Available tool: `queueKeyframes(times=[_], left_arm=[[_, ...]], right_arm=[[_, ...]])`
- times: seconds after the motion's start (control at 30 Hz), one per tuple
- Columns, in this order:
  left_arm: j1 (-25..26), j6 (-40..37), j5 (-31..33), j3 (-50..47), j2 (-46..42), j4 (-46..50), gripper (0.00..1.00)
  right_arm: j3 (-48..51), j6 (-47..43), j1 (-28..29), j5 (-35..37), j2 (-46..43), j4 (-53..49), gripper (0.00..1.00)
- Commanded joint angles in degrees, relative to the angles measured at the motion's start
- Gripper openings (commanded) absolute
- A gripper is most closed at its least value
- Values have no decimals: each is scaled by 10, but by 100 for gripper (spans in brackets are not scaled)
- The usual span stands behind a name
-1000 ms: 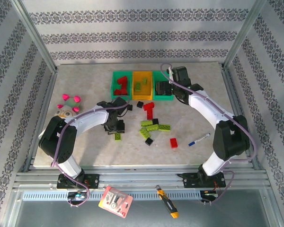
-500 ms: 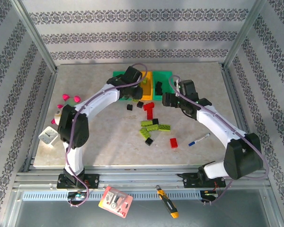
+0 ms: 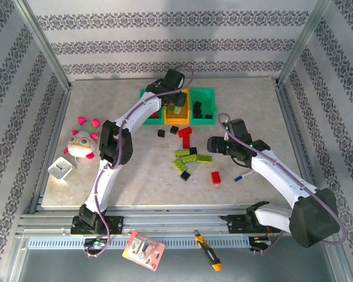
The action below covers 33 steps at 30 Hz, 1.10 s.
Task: Sort the legos into containers by color
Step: Place the lego in the container, then pick up the lego from the bottom-center of the table.
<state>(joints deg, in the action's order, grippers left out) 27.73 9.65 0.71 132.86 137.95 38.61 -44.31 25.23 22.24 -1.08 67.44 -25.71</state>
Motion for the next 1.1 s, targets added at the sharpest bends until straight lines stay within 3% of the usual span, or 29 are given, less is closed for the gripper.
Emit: queueKeyframes(times=[0.0,0.13,0.3,0.6,0.87,1.07], left_arm=[[-4,-12,7,39,16,31,59],[-3,-6,-3,45,7,34,80],[-4,-13,-7,28,-31,42,93],[3,-50,-7,-59,-122,9,97],[10,-30,1,-215,-226,-69,97],[11,-19,18,-364,-324,-123,97]], right_arm=[[23,41,27,23,-17,-57,80],[52,85,69,19,-28,-68,80],[71,127,114,21,-7,-90,78],[89,139,129,18,54,-85,64],[75,125,126,35,67,-95,29],[30,98,125,32,68,-105,25]])
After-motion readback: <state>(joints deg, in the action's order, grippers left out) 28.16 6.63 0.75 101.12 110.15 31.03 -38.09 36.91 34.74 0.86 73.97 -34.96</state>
